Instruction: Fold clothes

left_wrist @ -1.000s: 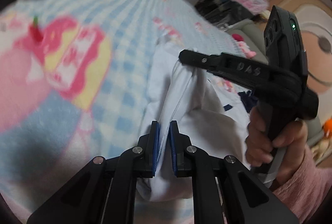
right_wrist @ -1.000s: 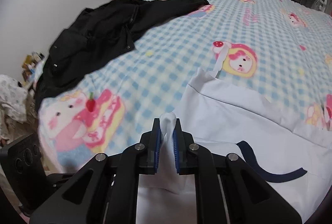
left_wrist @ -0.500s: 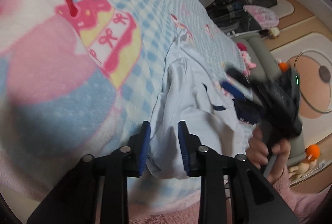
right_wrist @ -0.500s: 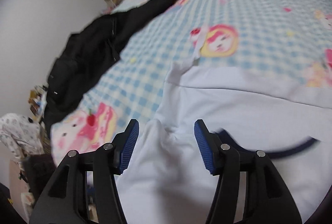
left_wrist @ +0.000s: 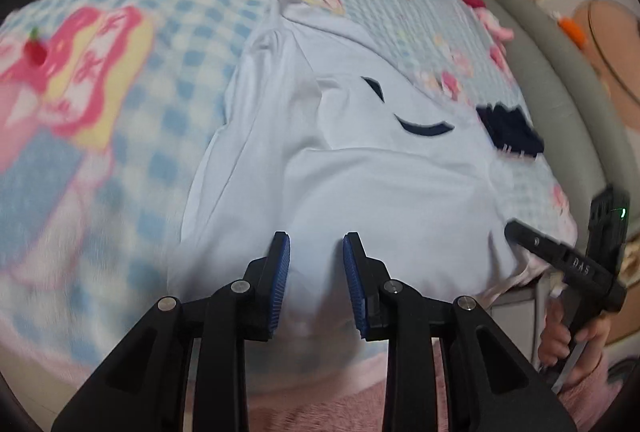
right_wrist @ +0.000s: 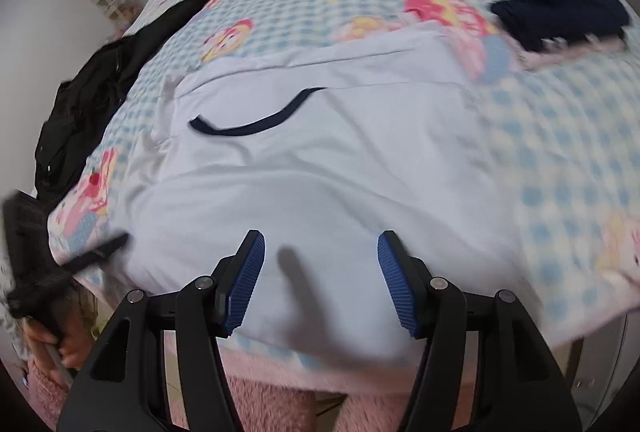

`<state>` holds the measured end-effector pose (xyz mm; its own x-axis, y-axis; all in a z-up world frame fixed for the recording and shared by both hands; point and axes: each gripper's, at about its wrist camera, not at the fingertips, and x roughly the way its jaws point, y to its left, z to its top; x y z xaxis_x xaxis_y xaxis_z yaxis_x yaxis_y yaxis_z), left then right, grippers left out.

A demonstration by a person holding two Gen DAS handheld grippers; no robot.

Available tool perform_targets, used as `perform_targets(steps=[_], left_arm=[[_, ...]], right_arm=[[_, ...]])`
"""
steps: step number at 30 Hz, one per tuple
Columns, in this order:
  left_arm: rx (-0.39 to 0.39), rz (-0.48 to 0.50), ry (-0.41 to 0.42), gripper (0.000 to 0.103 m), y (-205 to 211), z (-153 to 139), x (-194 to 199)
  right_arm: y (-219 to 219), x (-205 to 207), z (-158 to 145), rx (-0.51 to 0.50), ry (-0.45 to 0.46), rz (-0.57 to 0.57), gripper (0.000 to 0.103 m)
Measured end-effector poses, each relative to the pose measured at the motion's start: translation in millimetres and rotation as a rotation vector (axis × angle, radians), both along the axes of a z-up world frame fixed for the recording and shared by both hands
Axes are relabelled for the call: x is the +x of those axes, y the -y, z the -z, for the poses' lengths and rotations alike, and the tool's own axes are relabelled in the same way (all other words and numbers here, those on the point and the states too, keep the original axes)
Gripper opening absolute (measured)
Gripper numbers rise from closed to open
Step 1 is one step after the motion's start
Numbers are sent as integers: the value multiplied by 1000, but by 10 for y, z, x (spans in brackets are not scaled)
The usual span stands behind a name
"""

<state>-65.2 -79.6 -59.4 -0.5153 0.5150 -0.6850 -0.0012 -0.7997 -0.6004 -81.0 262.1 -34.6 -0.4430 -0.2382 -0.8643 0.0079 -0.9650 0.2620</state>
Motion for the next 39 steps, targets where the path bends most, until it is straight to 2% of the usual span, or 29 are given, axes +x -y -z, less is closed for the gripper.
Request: perform_targets(steps=[2,5,7,11,13,17,22,26,29,32,35,39], left_arm=[[-21,9,33,33,-81,1,18],[-29,41,-50,38,-185,-209,28],[-31,87,-51,38,-348,-249,-55],[-109,140,-40,39,-776,-243,-270],[-127,151,-27,43,-887,-212,-318],[-141,155,19,43,-964,-132,-373],[-155,159,73,43,-1055,-33,-434],[-176,174,16,43,-1073,15,-299],[-187,170,-6,44,-1084,-20,-145],[-203,177,-31,46,-1114,-71,-108],[-212,171,-64,46,-1163,-114,-127],[-226,164,-97,46,-1230,-143,-165]], right_arm=[[-94,101,-76,-9,-13,19,61],[-59,213,-174,-26,-62,0,61],[57,192,-146,-17,-84,-16,61],[278,92,-44,-2,-113,-26,60],[300,40,25,-6,-112,-23,60],[242,-64,166,-39,-72,-30,60],[293,-143,42,-72,-50,-45,60],[348,-129,1,-116,-106,-34,60],[360,-34,44,-53,-118,-34,60],[251,102,61,-46,-96,-43,59],[149,173,31,8,-105,-44,59],[20,181,49,-15,-118,-2,60]])
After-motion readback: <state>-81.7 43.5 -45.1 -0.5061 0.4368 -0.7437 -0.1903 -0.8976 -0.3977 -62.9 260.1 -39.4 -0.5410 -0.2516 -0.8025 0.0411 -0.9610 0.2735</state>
